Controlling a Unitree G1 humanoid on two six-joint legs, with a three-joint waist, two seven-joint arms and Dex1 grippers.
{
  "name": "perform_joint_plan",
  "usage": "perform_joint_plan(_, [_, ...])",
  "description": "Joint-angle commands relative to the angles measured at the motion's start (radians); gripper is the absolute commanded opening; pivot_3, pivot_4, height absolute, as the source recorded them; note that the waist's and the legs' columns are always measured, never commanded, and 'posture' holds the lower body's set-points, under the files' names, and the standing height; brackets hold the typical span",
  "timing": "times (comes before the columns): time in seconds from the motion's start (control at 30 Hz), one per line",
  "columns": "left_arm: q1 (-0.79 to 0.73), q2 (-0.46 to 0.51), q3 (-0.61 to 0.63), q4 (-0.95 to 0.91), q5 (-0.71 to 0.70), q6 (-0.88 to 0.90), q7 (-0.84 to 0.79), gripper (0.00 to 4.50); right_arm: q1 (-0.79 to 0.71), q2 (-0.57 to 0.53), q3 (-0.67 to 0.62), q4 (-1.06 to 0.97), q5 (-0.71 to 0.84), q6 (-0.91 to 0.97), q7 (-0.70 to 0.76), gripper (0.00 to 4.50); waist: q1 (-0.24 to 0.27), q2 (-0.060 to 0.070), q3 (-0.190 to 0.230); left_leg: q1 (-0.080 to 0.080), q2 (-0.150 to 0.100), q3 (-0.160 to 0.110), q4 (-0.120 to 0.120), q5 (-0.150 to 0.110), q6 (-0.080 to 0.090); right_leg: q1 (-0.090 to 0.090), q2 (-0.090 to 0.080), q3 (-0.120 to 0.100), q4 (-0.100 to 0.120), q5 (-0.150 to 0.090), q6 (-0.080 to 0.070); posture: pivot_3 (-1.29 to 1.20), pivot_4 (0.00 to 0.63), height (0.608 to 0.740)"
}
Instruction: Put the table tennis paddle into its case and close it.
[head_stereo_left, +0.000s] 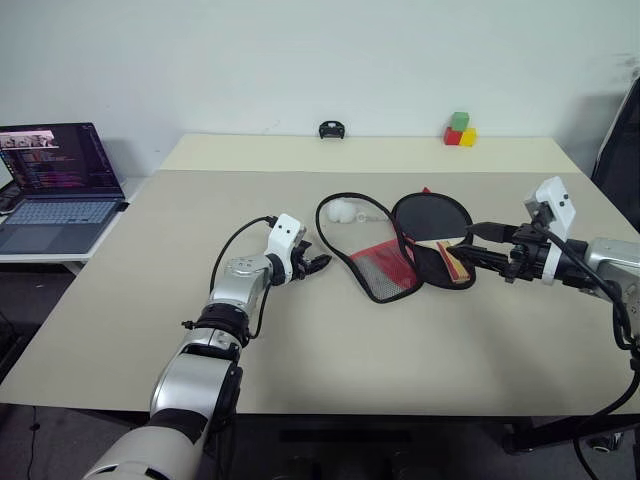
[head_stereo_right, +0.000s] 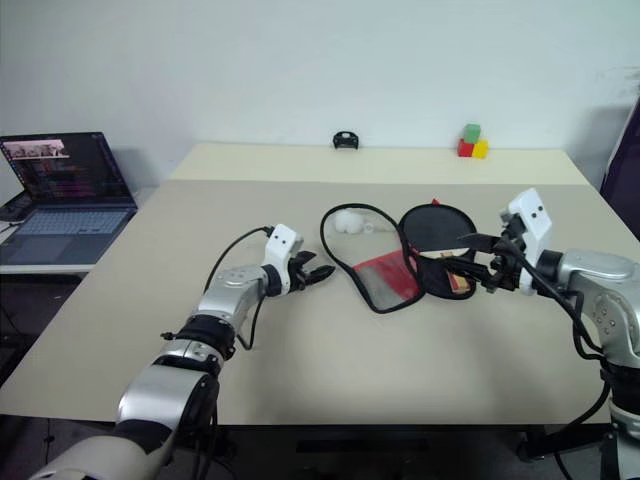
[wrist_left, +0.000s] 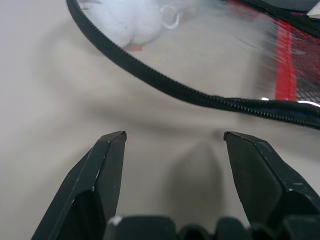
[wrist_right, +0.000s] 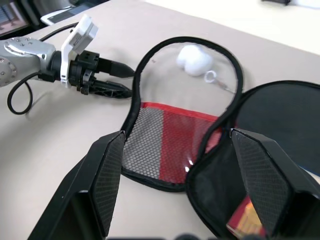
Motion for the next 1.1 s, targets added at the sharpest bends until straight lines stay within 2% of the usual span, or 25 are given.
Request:
perform_joint_plan(0.03, [-0.055, -0.029, -0.002, 0.037, 0.016, -0.044, 0.001, 3.41, 0.008, -0.018, -0.045, -0.060, 0.033, 0.002, -0.015, 3.66, 0.001, 0.000, 0.000, 0.000, 0.000, 0.000, 0.000, 0.000, 0.000, 0.000, 0.000, 0.000, 0.000, 0.000, 0.000, 0.00, 0.150, 0.740])
perform_joint_plan(0.4, [-0.226, -0.169, 0.014, 0.120, 0.020, -0.105, -0.014, 3.41, 0.043, -0.041, -0.081, -0.102, 0.075, 0.015, -0.058, 3.66, 0.006, -0.001, 0.001, -0.001, 0.000, 0.000, 0.000, 0.000, 0.000, 0.000, 0.000, 0.000, 0.000, 0.000, 0.000, 0.00, 0.150, 0.740])
perform_joint_plan(0.77, [-0.447, -0.392, 0.048, 0.261, 0.035, -0.169, 0.135, 3.41, 0.109, -0.058, -0.166, -0.168, 0.112, 0.070, -0.154, 3.66, 0.020, -0.002, 0.001, -0.001, -0.001, 0.000, 0.000, 0.000, 0.000, 0.000, 0.000, -0.001, -0.001, 0.000, 0.000, 0.00, 0.150, 0.740])
perform_joint_plan(0.87, [-0.459, -0.397, 0.065, 0.266, 0.029, -0.178, 0.138, 3.41, 0.108, -0.048, -0.166, -0.166, 0.113, 0.076, -0.185, 3.66, 0.018, -0.002, 0.001, 0.000, 0.000, 0.001, 0.000, 0.000, 0.000, 0.000, 0.000, 0.000, 0.000, 0.000, 0.000, 0.00, 0.150, 0.740])
perform_joint_plan(1.1, [-0.440, -0.344, 0.082, 0.254, 0.030, -0.195, 0.111, 3.41, 0.085, -0.026, -0.136, -0.097, 0.095, 0.055, -0.223, 3.66, 0.019, -0.002, 0.001, 0.001, -0.001, 0.002, 0.000, 0.000, 0.000, 0.000, 0.001, 0.000, 0.002, 0.000, 0.000, 0.00, 0.150, 0.740])
